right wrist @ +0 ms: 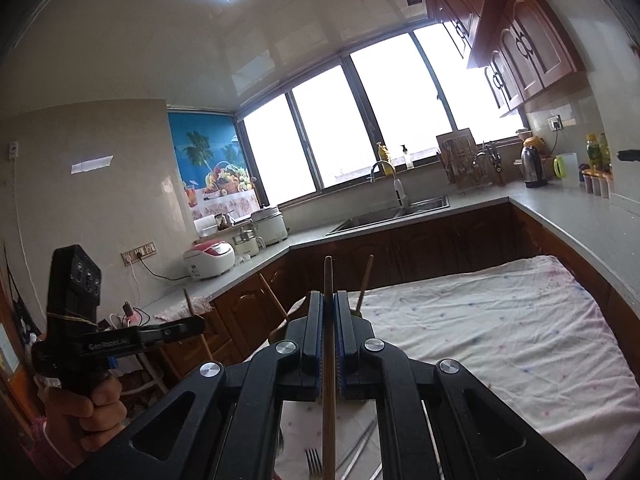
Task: Organize utensils
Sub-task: 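Lift both chopsticks and carry them above the wooden holder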
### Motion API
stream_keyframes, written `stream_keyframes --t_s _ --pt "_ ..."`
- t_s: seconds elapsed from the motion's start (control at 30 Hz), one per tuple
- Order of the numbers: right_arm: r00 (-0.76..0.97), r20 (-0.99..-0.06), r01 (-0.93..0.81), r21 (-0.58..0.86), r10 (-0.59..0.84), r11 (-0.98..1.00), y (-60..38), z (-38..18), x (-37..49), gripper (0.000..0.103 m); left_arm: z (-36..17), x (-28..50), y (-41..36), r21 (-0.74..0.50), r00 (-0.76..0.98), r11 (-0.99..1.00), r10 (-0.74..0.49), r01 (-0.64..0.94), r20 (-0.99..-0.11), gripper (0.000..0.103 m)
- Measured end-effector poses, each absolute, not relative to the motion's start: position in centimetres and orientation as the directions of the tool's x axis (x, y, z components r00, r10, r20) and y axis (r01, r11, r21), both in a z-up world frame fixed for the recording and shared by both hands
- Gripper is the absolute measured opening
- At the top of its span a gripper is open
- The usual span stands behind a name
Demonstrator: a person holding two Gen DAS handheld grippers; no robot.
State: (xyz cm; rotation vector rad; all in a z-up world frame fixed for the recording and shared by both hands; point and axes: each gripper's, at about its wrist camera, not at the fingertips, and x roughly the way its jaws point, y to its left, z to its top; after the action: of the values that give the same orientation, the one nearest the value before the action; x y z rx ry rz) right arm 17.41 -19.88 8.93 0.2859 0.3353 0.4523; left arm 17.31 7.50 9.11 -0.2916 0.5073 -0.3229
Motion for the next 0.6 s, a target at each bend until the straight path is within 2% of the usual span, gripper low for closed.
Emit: stream_keyframes --t_s 0.4,0.6 --pt "0.853 -0.214 -0.398 0.324 0.476 0.858 -15.8 9.8 22.7 0.005 10.7 19.5 11.8 -0.319 0.892 0.936 -0.267 0.15 -0.365 0.003" --pt "0.866 -0.164 -0.405 0.325 0.472 0.855 -14.3 10.8 26.0 0.005 11.3 21.8 12.9 -0.311 0.912 0.942 -0.236 0.13 -0.336 0.003"
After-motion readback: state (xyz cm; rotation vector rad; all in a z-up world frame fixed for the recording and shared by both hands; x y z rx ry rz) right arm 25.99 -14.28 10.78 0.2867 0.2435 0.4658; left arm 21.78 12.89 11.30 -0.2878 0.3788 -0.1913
